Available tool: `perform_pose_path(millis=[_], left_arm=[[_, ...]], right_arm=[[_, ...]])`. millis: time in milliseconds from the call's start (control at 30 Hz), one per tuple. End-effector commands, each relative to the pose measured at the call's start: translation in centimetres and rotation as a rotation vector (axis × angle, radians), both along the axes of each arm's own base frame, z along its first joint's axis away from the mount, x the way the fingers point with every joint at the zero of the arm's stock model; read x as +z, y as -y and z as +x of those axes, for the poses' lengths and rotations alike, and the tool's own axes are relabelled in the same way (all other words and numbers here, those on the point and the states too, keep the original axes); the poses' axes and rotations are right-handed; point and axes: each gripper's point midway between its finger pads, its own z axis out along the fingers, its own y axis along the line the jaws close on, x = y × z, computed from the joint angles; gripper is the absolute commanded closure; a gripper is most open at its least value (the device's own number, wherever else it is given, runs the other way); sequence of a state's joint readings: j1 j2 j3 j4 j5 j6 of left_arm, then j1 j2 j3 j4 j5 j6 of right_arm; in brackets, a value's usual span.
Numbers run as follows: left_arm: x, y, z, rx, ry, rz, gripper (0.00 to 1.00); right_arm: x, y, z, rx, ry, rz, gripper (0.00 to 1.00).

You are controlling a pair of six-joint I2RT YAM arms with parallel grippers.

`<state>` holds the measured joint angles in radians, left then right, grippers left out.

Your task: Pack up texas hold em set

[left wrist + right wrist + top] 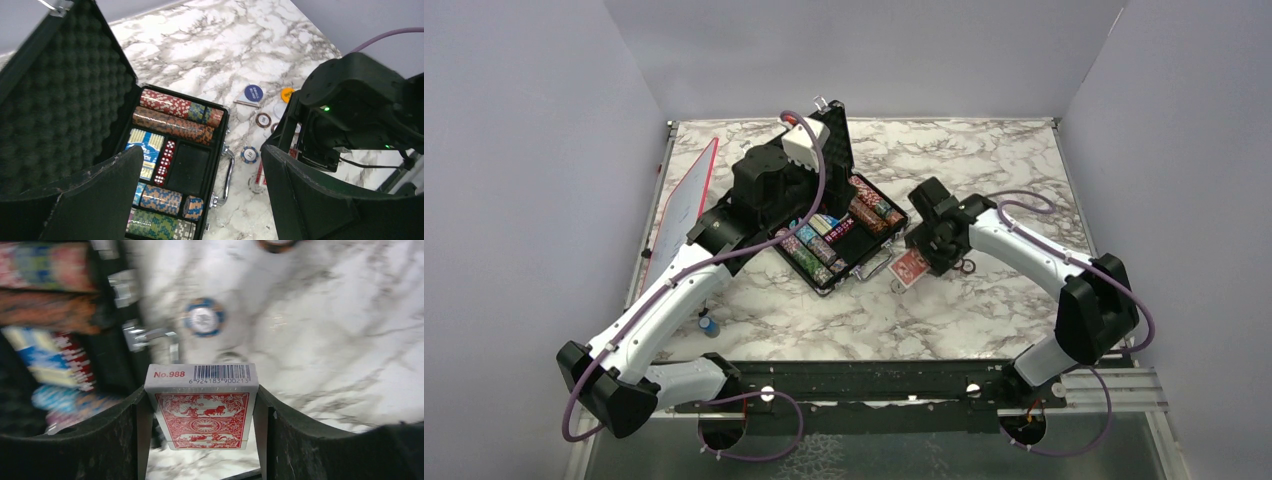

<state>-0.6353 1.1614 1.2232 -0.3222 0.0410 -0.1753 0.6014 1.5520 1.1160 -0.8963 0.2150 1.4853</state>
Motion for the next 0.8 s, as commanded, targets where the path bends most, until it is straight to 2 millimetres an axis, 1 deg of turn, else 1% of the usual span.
perform_pose_path(millis=[0,33,133,200,300,400,500,633,767], left_arm=[[4.8,-1.9,1.6,0.157,0.057,-0.054,0.09],[6.0,-2.3,1.7,0.176,0.078,-0.065,0.09],[8.3,-3.7,1.9,0.245,0.127,-0.080,0.09],[9.4,-4.6,1.9,0.285,0.152,-0.086,0.09],[10.6,-5.6,1.8,0.324,0.178,-0.096,0.09],[11.2,-5.9,1.8,0.337,0.186,-0.096,0.09],[11.2,-6.0,1.8,0.341,0.185,-0.087,0.09],[11.0,-6.2,1.7,0.346,0.183,-0.077,0.09],[10.8,-6.3,1.6,0.343,0.184,-0.059,0.09]], right_arm=[[4.3,-1.9,3.4,0.104,0.137,-0.026,0.60],[4.5,-2.7,3.9,0.120,0.141,-0.027,0.60],[4.5,-4.2,5.7,0.123,0.133,-0.044,0.60],[4.4,-5.4,6.9,0.138,0.135,-0.049,0.59],[4.6,-7.0,8.5,0.150,0.156,-0.060,0.59],[4.7,-8.2,9.8,0.144,0.165,-0.077,0.59],[4.3,-9.3,10.7,0.147,0.166,-0.087,0.58],[3.1,-10.6,10.9,0.142,0.145,-0.105,0.57],[2.1,-11.0,10.8,0.108,0.127,-0.134,0.56]])
